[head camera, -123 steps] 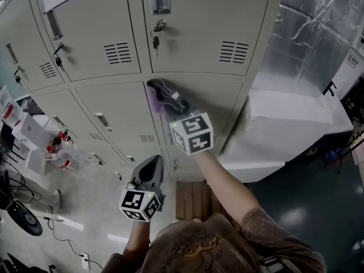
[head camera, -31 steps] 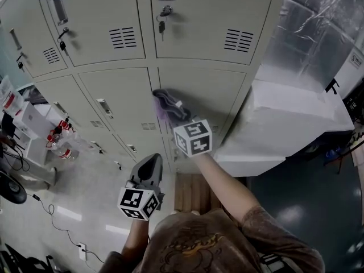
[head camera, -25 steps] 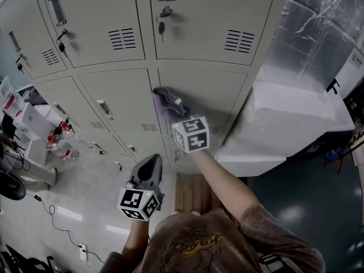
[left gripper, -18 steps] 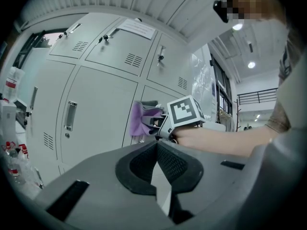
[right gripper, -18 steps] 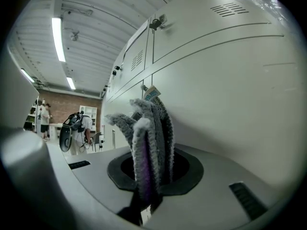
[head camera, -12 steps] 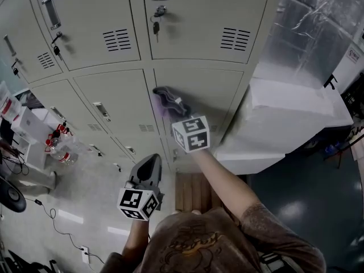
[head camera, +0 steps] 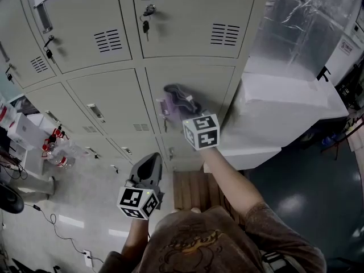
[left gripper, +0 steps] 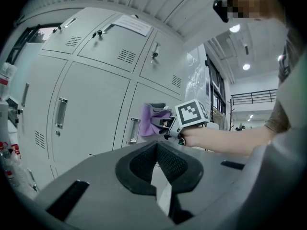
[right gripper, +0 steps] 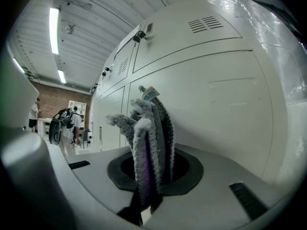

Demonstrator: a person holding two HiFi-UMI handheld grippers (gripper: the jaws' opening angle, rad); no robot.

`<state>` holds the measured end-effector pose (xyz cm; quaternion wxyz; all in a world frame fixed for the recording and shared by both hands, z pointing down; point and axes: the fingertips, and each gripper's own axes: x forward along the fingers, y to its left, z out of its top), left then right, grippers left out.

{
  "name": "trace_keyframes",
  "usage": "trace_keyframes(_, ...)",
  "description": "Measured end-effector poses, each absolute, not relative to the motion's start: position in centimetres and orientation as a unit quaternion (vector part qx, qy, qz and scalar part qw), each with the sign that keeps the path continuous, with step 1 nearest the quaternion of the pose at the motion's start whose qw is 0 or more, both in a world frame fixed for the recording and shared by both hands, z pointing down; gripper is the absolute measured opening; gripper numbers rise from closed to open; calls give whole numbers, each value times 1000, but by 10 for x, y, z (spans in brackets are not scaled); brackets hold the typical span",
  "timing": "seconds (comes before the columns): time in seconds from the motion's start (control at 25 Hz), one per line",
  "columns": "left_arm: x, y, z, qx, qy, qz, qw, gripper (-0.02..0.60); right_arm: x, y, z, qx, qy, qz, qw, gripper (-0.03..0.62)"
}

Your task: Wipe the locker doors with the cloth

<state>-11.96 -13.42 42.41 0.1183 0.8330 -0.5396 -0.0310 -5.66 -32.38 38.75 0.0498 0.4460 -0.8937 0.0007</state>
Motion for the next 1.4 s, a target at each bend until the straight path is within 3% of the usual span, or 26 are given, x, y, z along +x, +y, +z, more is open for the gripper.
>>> trace_keyframes(0.84, -82, -135, 429, 863, -489, -16, 123, 0, 85, -333, 383, 567, -822, 7, 47, 54)
trace_keyframes(1.4, -66, -137, 431, 868, -479, -16, 130, 0, 102, -318, 388, 576, -816, 24, 28, 54)
